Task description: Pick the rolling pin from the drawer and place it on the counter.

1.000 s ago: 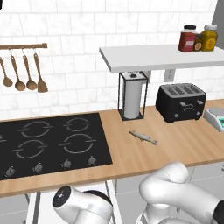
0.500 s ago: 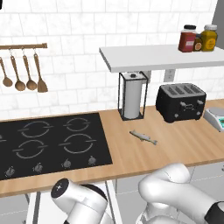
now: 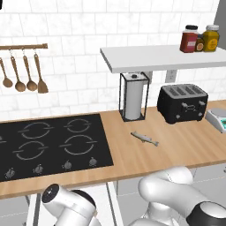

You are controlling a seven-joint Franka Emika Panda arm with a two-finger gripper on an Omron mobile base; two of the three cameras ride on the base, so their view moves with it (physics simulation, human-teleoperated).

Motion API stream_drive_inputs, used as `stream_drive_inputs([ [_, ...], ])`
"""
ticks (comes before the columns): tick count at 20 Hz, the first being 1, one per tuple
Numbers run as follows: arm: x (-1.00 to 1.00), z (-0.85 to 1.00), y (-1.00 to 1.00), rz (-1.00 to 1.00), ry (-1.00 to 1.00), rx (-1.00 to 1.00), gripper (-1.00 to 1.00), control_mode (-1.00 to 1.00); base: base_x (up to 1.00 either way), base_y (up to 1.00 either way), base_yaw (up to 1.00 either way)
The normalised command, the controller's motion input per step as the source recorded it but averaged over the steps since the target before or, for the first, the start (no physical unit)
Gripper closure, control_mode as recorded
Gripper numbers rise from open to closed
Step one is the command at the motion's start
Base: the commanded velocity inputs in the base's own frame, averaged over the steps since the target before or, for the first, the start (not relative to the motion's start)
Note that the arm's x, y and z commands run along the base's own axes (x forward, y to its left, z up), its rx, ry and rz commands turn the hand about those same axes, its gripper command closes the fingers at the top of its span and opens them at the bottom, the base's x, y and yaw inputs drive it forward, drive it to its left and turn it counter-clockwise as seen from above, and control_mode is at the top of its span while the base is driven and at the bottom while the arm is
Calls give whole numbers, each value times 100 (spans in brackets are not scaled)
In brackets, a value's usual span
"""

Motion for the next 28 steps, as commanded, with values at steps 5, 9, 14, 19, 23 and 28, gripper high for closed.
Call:
stream_drive_inputs([
  [5,0,-24,19,0,0,0,-100,-100,0,0,0],
  [9,0,-35,0,0,0,0,-100,-100,0,0,0],
  [14,7,-34,0,1,0,2,-100,-100,0,0,0],
  [19,11,-28,0,3,0,3,-100,-100,0,0,0],
  [23,6,-29,0,3,0,1,-100,-100,0,0,0],
  [28,0,-25,0,2,0,0,-100,-100,0,0,0],
])
